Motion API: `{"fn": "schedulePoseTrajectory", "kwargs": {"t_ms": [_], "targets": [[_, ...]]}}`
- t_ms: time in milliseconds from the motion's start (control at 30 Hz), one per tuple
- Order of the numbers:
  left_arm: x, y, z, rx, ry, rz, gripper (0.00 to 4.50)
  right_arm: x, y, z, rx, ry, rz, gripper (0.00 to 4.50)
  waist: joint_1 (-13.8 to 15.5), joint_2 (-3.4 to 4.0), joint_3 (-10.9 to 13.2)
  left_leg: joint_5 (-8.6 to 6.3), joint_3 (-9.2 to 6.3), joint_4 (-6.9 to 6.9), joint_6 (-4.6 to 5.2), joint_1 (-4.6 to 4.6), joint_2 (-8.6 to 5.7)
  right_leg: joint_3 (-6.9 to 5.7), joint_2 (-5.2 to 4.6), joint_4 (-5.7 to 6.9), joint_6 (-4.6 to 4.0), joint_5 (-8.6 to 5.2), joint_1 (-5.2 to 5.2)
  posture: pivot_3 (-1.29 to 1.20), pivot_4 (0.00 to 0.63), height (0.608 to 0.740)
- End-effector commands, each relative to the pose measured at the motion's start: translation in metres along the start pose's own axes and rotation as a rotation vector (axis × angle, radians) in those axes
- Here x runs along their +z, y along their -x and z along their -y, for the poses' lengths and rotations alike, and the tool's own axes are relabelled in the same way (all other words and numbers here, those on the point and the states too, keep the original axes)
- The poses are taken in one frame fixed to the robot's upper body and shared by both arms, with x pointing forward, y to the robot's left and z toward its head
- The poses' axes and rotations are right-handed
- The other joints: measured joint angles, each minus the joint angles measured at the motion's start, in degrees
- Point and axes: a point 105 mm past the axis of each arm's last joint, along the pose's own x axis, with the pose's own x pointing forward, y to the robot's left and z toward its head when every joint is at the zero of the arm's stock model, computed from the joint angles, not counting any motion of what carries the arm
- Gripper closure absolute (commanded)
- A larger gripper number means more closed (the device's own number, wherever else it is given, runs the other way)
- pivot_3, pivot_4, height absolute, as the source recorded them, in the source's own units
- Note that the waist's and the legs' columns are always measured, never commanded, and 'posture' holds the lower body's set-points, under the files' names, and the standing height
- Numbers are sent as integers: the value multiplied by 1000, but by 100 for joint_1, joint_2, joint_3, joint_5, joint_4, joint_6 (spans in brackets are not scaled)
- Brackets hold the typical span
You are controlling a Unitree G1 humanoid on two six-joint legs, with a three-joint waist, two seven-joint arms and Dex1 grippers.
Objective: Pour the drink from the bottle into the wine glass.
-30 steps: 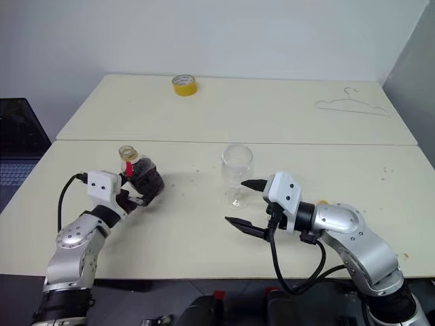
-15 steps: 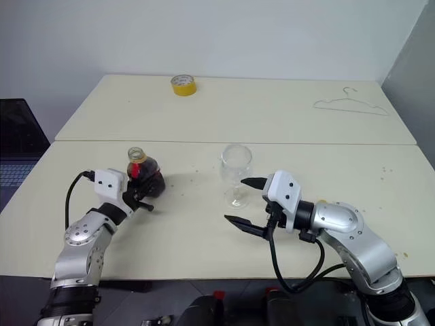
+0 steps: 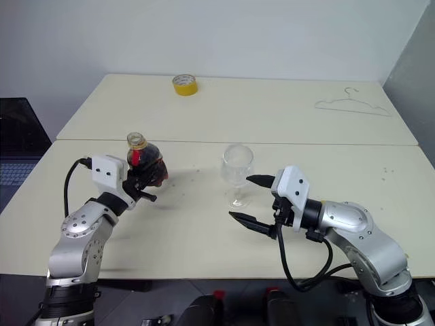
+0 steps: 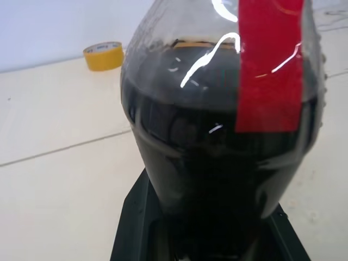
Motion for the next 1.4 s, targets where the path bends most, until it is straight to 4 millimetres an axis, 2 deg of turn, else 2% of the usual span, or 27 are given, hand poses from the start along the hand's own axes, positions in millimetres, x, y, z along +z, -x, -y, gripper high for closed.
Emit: {"fn": "schedulePoseTrajectory", "kwargs": {"t_ms": [33,367,533,767,967,1400], "targets": [[25,-5,4,-17,-24,80,3862,12,7,-1,-14,40,26,0,0,0,0,0,0,0,0,0,0,0,0,0,0,0,0,0,150,740],[32,-20,22,-100,-65,78,3862,10,21,7,-57,22,-13,0,3,-2,1,0,-1,0,0,-2,-1,-1,0,0,0,0,0,0,150,740],[46,-29,28,-154,-169,107,3862,17,31,16,-109,28,-14,0,4,-3,1,0,-1,0,0,-2,-1,-2,1,1,0,0,0,0,150,740],[63,-42,42,-243,-297,162,3862,34,29,21,-141,22,37,0,0,-3,2,1,-1,0,0,-2,-1,-2,1,1,0,0,0,0,150,740],[69,-52,53,-313,-413,195,3862,36,27,23,-158,15,46,0,1,-3,2,1,1,1,-1,-6,-4,1,0,-1,0,0,-2,0,150,740],[83,-73,65,-354,-573,305,3862,38,26,28,-197,20,23,0,-3,-4,2,1,0,3,0,-10,-5,0,0,1,0,0,-5,0,150,740]]}}
